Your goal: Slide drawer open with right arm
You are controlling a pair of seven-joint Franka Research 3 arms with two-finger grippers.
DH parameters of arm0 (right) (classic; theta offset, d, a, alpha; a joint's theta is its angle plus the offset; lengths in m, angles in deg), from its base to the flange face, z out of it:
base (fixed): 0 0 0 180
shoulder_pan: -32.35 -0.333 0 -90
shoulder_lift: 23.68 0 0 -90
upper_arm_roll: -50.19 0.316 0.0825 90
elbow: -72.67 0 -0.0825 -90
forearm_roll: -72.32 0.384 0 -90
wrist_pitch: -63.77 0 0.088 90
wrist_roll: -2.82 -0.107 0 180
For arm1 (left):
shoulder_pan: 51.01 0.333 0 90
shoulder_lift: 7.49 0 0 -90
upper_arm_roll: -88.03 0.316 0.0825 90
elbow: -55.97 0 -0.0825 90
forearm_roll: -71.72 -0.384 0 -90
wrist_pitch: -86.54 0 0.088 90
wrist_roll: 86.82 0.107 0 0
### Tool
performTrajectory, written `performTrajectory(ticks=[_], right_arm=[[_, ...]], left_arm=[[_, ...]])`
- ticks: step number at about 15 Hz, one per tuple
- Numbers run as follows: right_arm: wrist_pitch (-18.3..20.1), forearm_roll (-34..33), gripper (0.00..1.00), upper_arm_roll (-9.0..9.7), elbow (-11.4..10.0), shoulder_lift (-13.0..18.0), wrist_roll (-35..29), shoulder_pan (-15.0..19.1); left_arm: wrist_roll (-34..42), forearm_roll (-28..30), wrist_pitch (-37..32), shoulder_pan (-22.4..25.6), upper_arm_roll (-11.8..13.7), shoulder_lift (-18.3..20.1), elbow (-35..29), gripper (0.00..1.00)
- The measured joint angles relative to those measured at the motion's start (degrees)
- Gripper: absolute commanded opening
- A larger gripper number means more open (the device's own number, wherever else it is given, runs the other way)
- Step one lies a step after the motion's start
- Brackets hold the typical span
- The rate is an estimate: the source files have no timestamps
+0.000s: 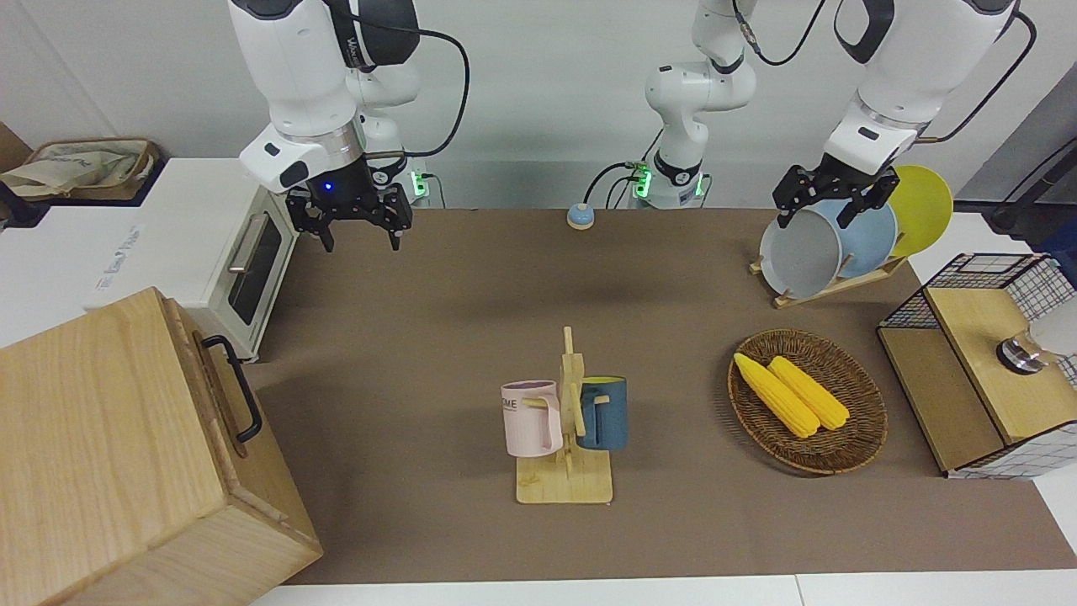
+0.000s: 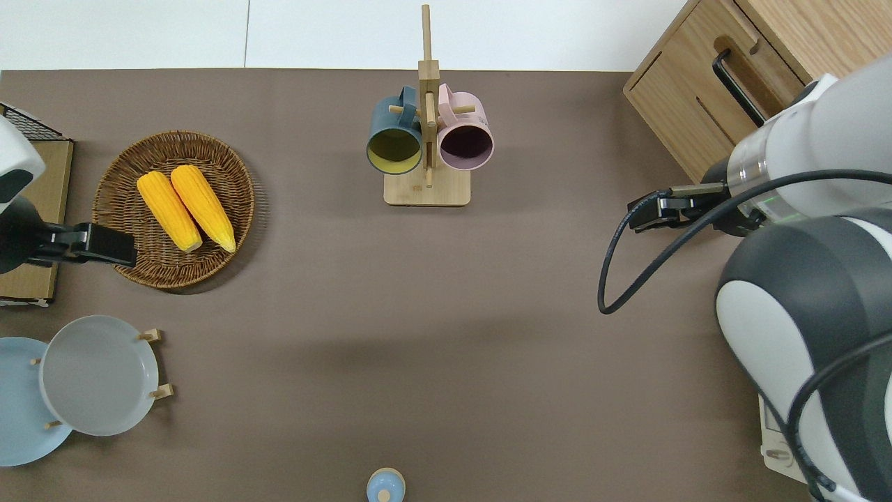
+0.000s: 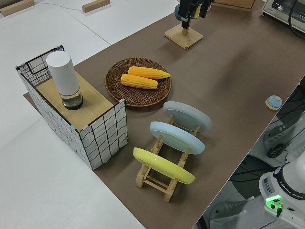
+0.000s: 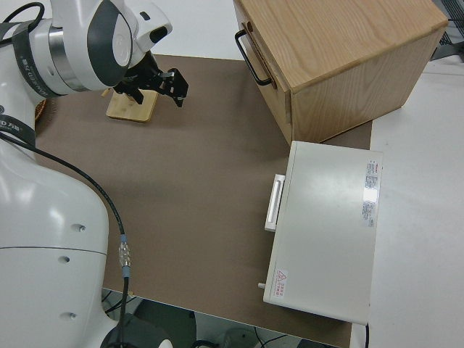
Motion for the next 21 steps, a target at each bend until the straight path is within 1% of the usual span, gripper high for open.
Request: performTrajectory(ticks=[11, 16, 21], right_arm=[[0.0, 0.0, 0.990, -0.02, 0.2, 0.0, 0.2, 0.1], [0.0, 0.8, 0.987, -0.01, 0.2, 0.0, 0.2, 2.1], [0.0, 0.9, 0.987, 0.23, 0.2, 0.0, 0.2, 2.0]], left_arm=[[0.0, 0.0, 0.0, 0.0, 0.0, 0.0, 0.0, 0.99], [0.0, 0.0, 0.0, 0.0, 0.0, 0.0, 0.0, 0.99], [0.0, 0.0, 0.0, 0.0, 0.0, 0.0, 0.0, 0.99]])
